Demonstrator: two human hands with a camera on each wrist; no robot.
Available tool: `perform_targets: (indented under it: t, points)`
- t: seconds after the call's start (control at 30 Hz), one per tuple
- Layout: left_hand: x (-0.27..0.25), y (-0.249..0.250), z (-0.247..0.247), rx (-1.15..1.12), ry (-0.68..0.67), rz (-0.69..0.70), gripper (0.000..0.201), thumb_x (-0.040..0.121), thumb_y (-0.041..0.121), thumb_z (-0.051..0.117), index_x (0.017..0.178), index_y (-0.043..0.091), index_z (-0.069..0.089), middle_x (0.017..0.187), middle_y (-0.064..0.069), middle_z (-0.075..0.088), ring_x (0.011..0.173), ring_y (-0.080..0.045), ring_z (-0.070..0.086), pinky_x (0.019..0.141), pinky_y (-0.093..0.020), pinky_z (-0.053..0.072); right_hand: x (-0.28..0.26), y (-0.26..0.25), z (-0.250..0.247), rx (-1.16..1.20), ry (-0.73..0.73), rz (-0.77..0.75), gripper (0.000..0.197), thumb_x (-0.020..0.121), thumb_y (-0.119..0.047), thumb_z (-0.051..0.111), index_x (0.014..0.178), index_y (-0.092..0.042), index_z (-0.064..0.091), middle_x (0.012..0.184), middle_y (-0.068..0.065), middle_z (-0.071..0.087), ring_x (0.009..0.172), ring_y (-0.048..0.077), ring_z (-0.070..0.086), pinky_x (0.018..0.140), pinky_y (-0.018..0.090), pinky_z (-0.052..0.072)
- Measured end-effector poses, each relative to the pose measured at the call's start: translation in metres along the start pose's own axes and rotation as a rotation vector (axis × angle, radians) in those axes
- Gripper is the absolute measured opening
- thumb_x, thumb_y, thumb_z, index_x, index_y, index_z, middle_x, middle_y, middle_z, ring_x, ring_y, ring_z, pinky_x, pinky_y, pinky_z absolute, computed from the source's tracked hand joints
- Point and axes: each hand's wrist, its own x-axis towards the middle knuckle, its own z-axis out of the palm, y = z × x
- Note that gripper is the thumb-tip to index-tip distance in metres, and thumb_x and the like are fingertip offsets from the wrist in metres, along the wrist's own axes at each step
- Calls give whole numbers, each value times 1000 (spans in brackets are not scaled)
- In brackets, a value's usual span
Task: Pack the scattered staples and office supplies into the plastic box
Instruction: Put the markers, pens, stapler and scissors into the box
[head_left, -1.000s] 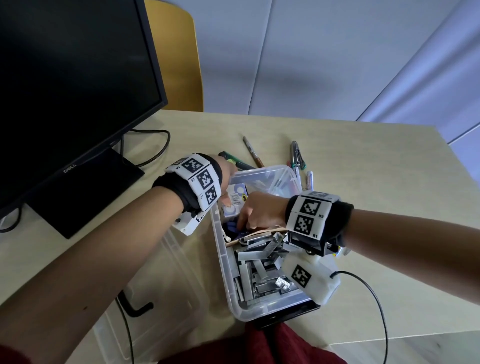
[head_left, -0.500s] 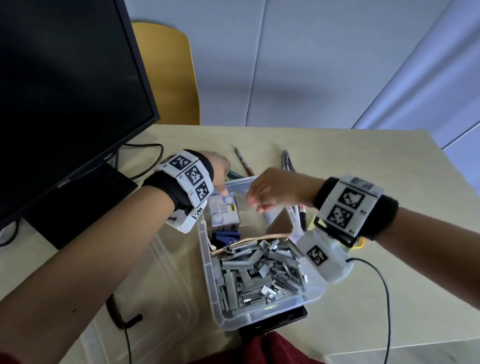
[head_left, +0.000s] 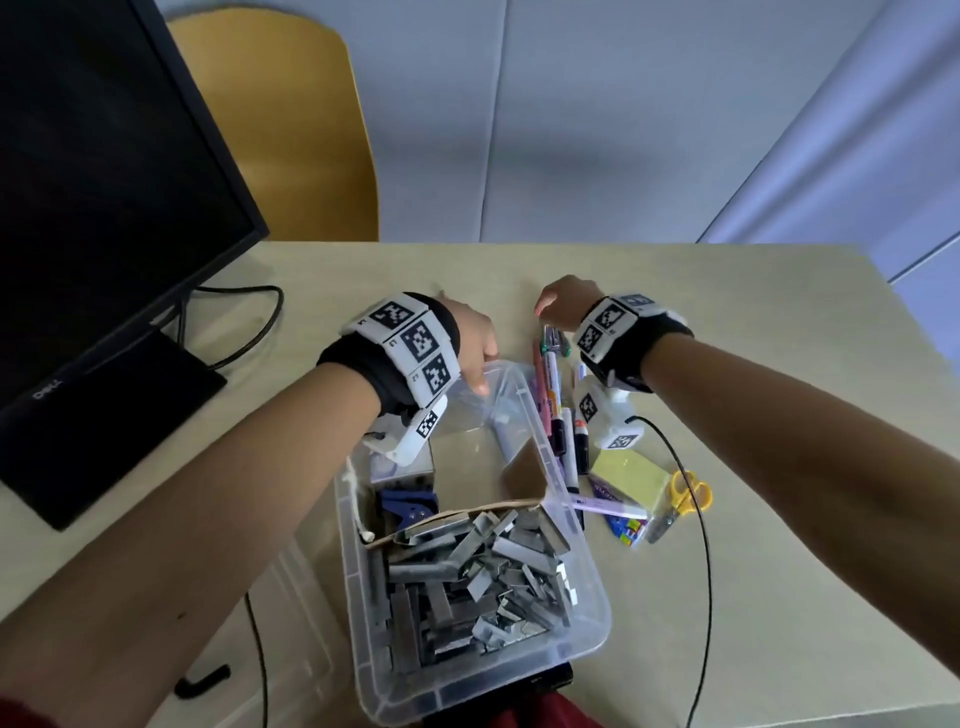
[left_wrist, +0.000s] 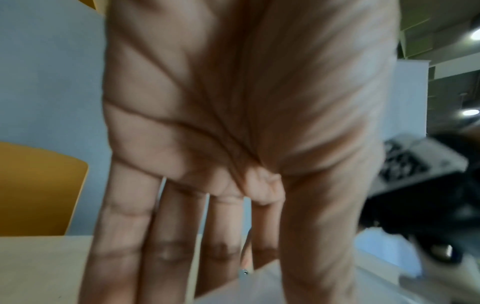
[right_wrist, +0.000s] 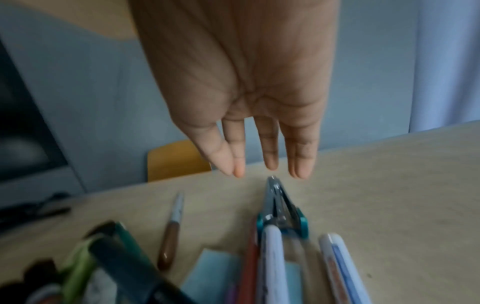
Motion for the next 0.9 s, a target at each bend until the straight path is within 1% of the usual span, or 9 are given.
perform_targets:
  t: [0.17, 0.27, 0.33, 0.43, 0.57, 0.63, 0.7, 0.83, 0.9]
  points:
    - [8, -8, 4, -46, -18, 36, 36, 84, 32, 66, 106, 4, 65, 68, 2, 51, 56, -10, 43, 56, -23, 32, 19, 8, 45, -71, -97, 21, 37, 90, -13, 49, 127, -10, 53, 138, 15, 44, 126, 32, 41, 103, 35, 36]
    - [10, -10, 5, -77, -30, 45, 33, 85, 32, 65, 102, 4, 65, 74, -1, 53, 57, -11, 42, 56, -24, 31, 22, 7, 61, -112, -37, 64, 36, 93, -11, 43, 128, -6, 50, 148, 18, 27, 129, 32, 36, 102, 37, 35]
    - [10, -10, 4, -90, -26, 44, 30, 85, 32, 65, 99, 6, 64, 71, 0, 51, 57, -11, 41, 56, -24, 31, 25, 9, 64, -105, 2, 101, 37, 91, -12, 47, 128, -5, 49, 147, 19, 23, 124, 35, 40, 99, 37, 37]
    - [7, -11, 4, -117, -24, 38, 27, 85, 33, 65, 94, 7, 62, 66, 1, 46, 56, -12, 40, 55, -24, 30, 27, 16, 67, -6, 33, 100, 28, 86, -16, 56, 113, -7, 56, 133, 18, 38, 117, 36, 44, 91, 36, 40]
    - [2, -13, 7, -152, -5, 33, 37, 85, 33, 65, 105, 2, 62, 73, -3, 53, 61, -15, 45, 57, -23, 31, 18, 20, 57, 234, 124, 118, 7, 81, -14, 62, 87, -13, 59, 108, 19, 58, 104, 34, 52, 77, 28, 39]
    - [-3, -17, 9, -168, 3, 25, 38, 84, 33, 66, 108, 4, 61, 79, -5, 60, 67, -17, 50, 59, -23, 34, 7, 18, 44, 299, 172, 85, 7, 81, -9, 57, 87, -11, 60, 97, 18, 62, 101, 33, 54, 78, 29, 41]
    - [-10, -25, 11, -180, -14, 6, 40, 82, 34, 68, 111, 7, 59, 91, -7, 63, 76, -19, 53, 61, -23, 37, -9, 13, 28, 347, 246, 34, 7, 83, -11, 55, 88, -11, 59, 96, 16, 65, 96, 32, 55, 75, 29, 40]
    - [-24, -42, 12, -246, -82, -30, 48, 80, 35, 70, 118, 10, 55, 106, -9, 65, 87, -19, 56, 78, -28, 47, -53, -11, -10, 424, 318, -120, 14, 84, -9, 50, 96, -7, 58, 72, -1, 60, 77, 24, 46, 53, 13, 33]
    - [-29, -48, 13, -267, -80, -48, 47, 79, 33, 72, 118, 13, 55, 109, -10, 66, 89, -19, 58, 86, -32, 48, -76, -26, -26, 448, 311, -216, 15, 82, -7, 51, 95, -11, 58, 70, 1, 57, 70, 23, 48, 53, 9, 35]
